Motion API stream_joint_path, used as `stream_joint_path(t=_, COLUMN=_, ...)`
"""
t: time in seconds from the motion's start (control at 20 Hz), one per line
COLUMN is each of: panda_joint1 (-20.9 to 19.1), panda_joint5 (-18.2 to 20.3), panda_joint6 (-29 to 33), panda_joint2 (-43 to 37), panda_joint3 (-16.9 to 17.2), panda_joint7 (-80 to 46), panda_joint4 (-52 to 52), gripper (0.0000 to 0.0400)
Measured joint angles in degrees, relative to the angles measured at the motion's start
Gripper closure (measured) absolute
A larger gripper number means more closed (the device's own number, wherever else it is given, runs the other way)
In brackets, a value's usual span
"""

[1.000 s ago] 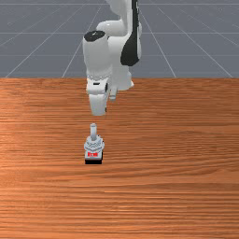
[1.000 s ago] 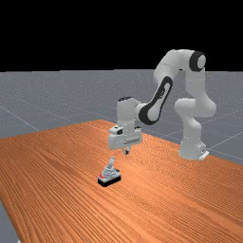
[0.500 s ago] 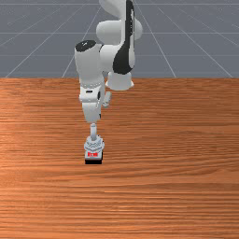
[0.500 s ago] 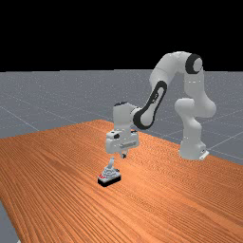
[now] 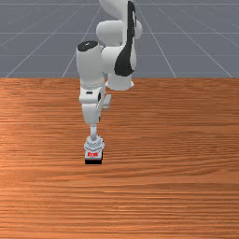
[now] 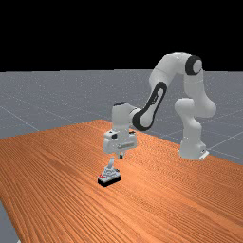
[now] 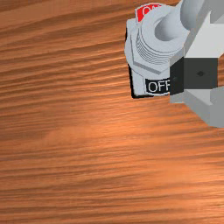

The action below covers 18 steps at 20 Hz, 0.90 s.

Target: Turn on the trigger

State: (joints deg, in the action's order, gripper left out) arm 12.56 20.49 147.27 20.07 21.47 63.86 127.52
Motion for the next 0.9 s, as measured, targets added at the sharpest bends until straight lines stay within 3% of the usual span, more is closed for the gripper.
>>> stream_joint_path(t=0.1, panda_joint1=-0.76, panda_joint5=0.84, panda_joint6=-1.23, panda_joint2=2.89, panda_joint3=-0.71, panda_joint7=-0.02, panda_joint4=-4.6, gripper=0.04)
stream_joint_path(t=0.2, panda_joint1=-1.26, panda_joint5=0.48, panda_joint6=-6.25, panda_joint2=4.36, panda_joint3=-0.61, panda_joint7=-0.99, panda_joint4=-9.24, gripper=0.04)
stream_joint_path(t=0.3, panda_joint1=-1.77, panda_joint5=3.41, panda_joint6=-1.34, panda_joint2=5.27, panda_joint3=-2.72, panda_joint7=1.15, panda_joint4=-9.85, gripper=0.04)
stream_joint_path(t=0.35, panda_joint1=-2.18, panda_joint5=-0.14, panda_joint6=-9.1, panda_joint2=8.21, panda_joint3=-2.55, panda_joint7=3.56, panda_joint4=-15.85, gripper=0.04)
stream_joint_path(t=0.55, panda_joint1=-3.82, panda_joint5=0.03, panda_joint6=-14.24, panda_joint2=15.44, panda_joint3=-3.52, panda_joint7=2.47, panda_joint4=-28.3, gripper=0.04)
stream_joint_path(t=0.6, panda_joint1=-3.8, panda_joint5=-0.52, panda_joint6=-20.6, panda_joint2=18.57, panda_joint3=-2.62, panda_joint7=-2.95, panda_joint4=-34.26, gripper=0.04)
stream_joint_path(t=0.7, panda_joint1=-4.58, panda_joint5=-0.98, panda_joint6=-25.23, panda_joint2=21.62, panda_joint3=-2.77, panda_joint7=-3.97, panda_joint4=-40.03, gripper=0.04)
stream_joint_path(t=0.75, panda_joint1=-3.21, panda_joint5=0.81, panda_joint6=-16.8, panda_joint2=18.44, panda_joint3=-2.26, panda_joint7=-5.51, panda_joint4=-33.13, gripper=0.04)
stream_joint_path(t=0.85, panda_joint1=-2.74, panda_joint5=0.62, panda_joint6=-15.19, panda_joint2=16.22, panda_joint3=-2.18, panda_joint7=-4.29, panda_joint4=-29.27, gripper=0.04)
stream_joint_path(t=0.9, panda_joint1=-0.86, panda_joint5=-2.34, panda_joint6=-13.15, panda_joint2=14.62, panda_joint3=-0.58, panda_joint7=-4.6, panda_joint4=-26.04, gripper=0.04)
